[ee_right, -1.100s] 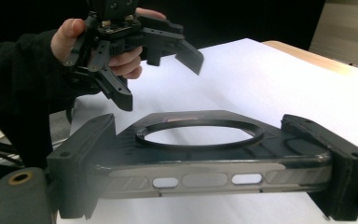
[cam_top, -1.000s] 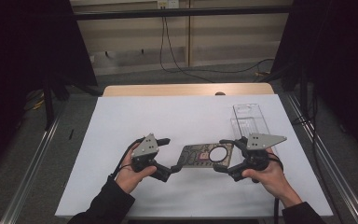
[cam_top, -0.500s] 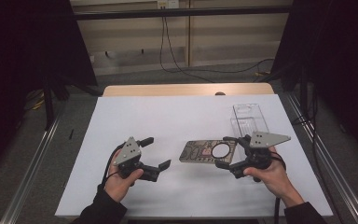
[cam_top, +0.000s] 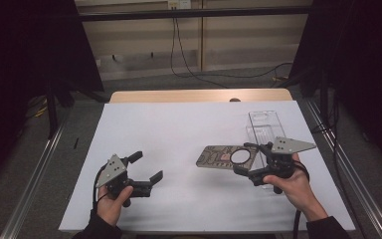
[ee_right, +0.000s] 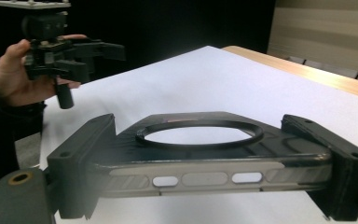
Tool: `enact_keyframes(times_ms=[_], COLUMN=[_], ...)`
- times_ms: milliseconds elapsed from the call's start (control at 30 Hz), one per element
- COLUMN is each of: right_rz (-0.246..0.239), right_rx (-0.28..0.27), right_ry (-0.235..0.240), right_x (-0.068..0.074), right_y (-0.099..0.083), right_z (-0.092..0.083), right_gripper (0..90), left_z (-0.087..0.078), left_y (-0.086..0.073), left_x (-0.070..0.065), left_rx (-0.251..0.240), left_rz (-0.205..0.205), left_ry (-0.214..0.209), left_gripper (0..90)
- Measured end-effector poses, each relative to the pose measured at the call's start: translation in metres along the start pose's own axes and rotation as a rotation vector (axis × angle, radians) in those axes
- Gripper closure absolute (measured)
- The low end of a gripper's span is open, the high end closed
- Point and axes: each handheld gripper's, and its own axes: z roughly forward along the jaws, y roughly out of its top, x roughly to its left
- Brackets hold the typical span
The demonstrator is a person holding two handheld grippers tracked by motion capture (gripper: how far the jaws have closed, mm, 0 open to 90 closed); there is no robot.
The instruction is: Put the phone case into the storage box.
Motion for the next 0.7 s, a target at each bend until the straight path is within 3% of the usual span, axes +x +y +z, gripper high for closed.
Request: enact_keyframes(times_ms=[233, 367, 500, 700], right_rz=[0.015, 0.017, 0.033, 0.062], right_rx=[0.012, 0.012, 0.002, 0.009], right_ry=[-0.039, -0.072, -0.098, -0.137], right_x=[-0.003, -0.007, -0.013, -0.026], right_y=[0.004, 0.007, 0.010, 0.018], right_z=[-0.006, -0.011, -0.017, -0.023], right_gripper=[11.7, 11.7, 11.7, 11.7], left_z=[-0.017, -0.024, -0.030, -0.036], left_y=[-0.006, -0.011, -0.014, -0.017], left_x=[0.007, 0.010, 0.013, 0.011], left_rx=[-0.004, -0.003, -0.003, -0.003], left_rz=[0.001, 0.001, -0.018, -0.014], left_ry=[0.040, 0.099, 0.130, 0.138], left_gripper=[2.2, 1.9, 1.8, 1.8])
